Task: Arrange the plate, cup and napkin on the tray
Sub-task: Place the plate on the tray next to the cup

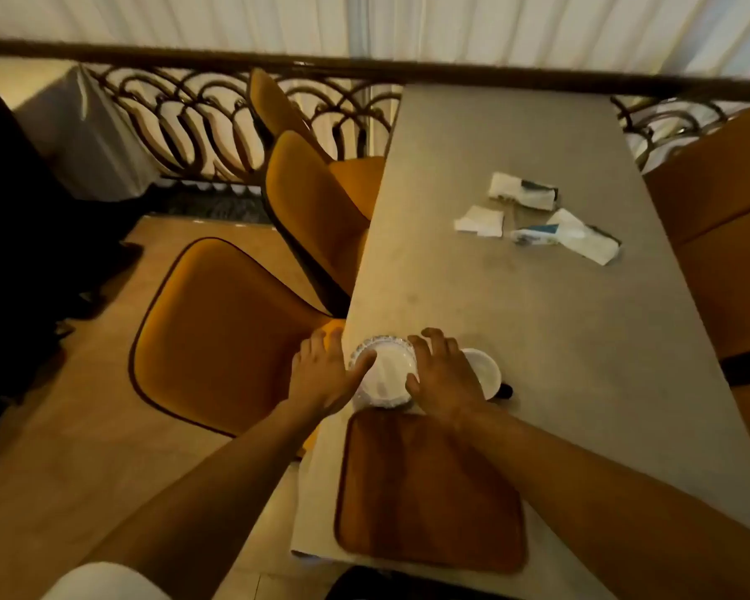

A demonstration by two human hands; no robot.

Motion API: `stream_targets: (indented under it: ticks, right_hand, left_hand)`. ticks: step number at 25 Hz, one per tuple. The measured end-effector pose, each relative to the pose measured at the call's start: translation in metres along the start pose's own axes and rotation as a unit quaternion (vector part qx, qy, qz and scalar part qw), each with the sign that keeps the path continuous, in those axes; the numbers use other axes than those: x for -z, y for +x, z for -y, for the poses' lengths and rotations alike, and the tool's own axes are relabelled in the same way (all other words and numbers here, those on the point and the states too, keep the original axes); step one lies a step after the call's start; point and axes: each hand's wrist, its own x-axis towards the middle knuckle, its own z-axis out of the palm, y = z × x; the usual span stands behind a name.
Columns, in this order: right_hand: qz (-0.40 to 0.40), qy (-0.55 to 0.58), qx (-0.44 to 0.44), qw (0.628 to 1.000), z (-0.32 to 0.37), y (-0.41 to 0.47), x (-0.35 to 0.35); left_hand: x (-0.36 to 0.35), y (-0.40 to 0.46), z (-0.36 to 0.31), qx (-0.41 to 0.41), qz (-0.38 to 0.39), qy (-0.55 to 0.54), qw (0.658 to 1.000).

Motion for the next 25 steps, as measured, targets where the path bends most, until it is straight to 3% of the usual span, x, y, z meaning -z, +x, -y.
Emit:
stream_targets:
  ticks: [3, 6, 10, 21, 25]
  right_hand:
    - [0.058, 0.068, -0.089, 0.992, 0.005, 0.017, -0.031]
    - [0.141, 0.059, -0.149, 0.977, -0.001, 0.032, -0.069]
    - [0.181, 0.066, -0.194, 0.962, -0.002, 0.043, -0.095]
    - [0.089, 0.116, -0.243, 0.959, -0.011, 0.058, -0.122]
    - [0.009, 0.265, -0.235, 0.935, -0.017, 0.050, -0.120]
  left_hand:
    - [-0.026, 0.015, 0.022, 0.036, 0.054, -0.019, 0.998]
    - [-0.054, 0.032, 0.037, 0.049, 0.117, -0.071, 0.989]
    - [-0.072, 0.051, 0.042, 0.077, 0.150, -0.157, 0.973]
    - [-0.089, 0.069, 0.043, 0.115, 0.129, -0.265, 0.949]
    - [-0.084, 0.064, 0.042, 0.159, 0.118, -0.290, 0.936]
